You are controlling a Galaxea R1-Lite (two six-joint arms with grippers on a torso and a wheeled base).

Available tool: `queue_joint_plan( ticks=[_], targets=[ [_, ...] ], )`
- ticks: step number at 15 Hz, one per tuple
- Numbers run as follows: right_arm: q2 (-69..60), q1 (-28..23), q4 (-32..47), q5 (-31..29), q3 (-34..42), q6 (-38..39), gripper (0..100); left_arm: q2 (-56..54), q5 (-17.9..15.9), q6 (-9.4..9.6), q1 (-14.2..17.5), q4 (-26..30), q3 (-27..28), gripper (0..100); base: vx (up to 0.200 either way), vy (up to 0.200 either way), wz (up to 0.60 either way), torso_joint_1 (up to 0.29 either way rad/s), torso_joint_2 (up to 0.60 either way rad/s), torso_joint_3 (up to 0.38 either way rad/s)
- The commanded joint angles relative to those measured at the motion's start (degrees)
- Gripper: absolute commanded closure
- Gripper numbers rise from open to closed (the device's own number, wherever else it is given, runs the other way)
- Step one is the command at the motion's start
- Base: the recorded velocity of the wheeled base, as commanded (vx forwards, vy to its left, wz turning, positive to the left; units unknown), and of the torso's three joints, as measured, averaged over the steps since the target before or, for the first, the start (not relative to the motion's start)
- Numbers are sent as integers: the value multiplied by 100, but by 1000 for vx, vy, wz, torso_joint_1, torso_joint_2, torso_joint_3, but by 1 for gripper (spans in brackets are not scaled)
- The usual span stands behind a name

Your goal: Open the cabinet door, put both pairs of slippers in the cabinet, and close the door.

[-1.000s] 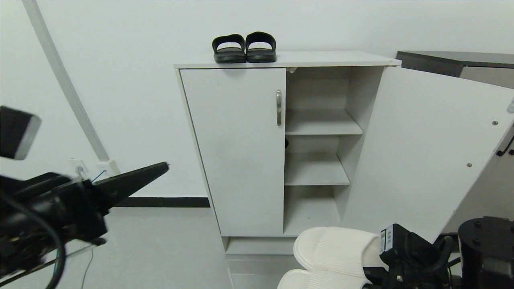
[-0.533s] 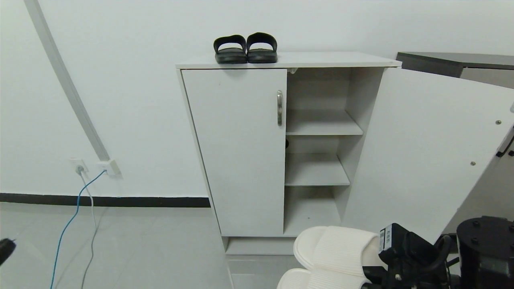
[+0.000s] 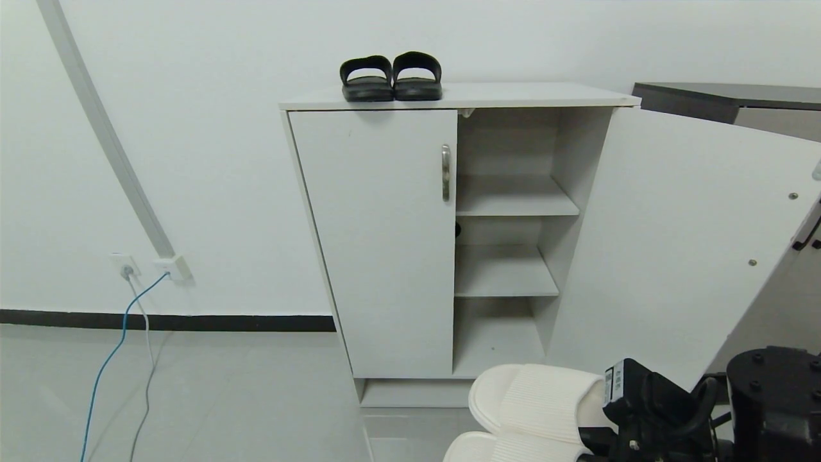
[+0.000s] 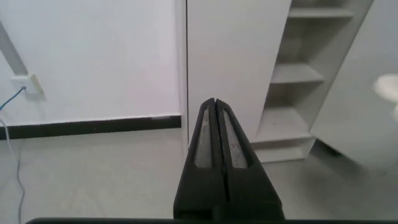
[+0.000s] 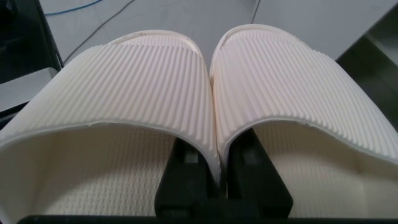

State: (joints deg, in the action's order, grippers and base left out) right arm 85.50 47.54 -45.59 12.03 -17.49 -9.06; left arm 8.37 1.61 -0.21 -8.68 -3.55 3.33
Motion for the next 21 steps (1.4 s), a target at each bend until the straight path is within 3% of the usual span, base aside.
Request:
queue_joint_plan(
  ticks=[1, 2, 4, 6, 7, 8, 9, 12, 15, 21],
  targets=[
    [10, 1, -2, 1, -8, -8, 100, -328, -20, 73, 15, 258, -333, 100, 0, 0, 0, 0, 0, 0],
    [1, 1, -2, -8, 0, -8, 100, -319, -20, 21, 15, 451, -315, 100, 0, 0, 0, 0, 0, 0],
    [-16, 1, -2, -8, 0, -8, 100, -328, 472, -129, 33, 355, -324, 100, 0, 0, 0, 0, 0, 0],
    [-16, 1, -2, -8, -8, -17, 100, -328, 463, -155, 59, 355, -324, 100, 0, 0, 0, 0, 0, 0],
    [-16, 1, -2, -8, -8, -17, 100, -328, 446, -94, 341, 355, -324, 100, 0, 0, 0, 0, 0, 0],
    [1, 1, -2, -8, -17, -17, 100, -337, 314, 65, 886, 355, -324, 100, 0, 0, 0, 0, 0, 0],
    [10, 9, -2, -8, -17, -17, 100, -433, -91, 126, 1193, 364, -324, 100, 0, 0, 0, 0, 0, 0],
    [10, 9, -2, -17, -44, 0, 100, -820, -345, 232, 859, 355, -333, 100, 0, 0, 0, 0, 0, 0],
    [168, 1, -11, -34, -132, 9, 100, -829, -389, 381, 859, 355, -333, 100, 0, 0, 0, 0, 0, 0],
    [713, -17, -415, -465, -342, 44, 100, -829, -389, 328, 859, 355, -333, 100, 0, 0, 0, 0, 0, 0]
  ],
)
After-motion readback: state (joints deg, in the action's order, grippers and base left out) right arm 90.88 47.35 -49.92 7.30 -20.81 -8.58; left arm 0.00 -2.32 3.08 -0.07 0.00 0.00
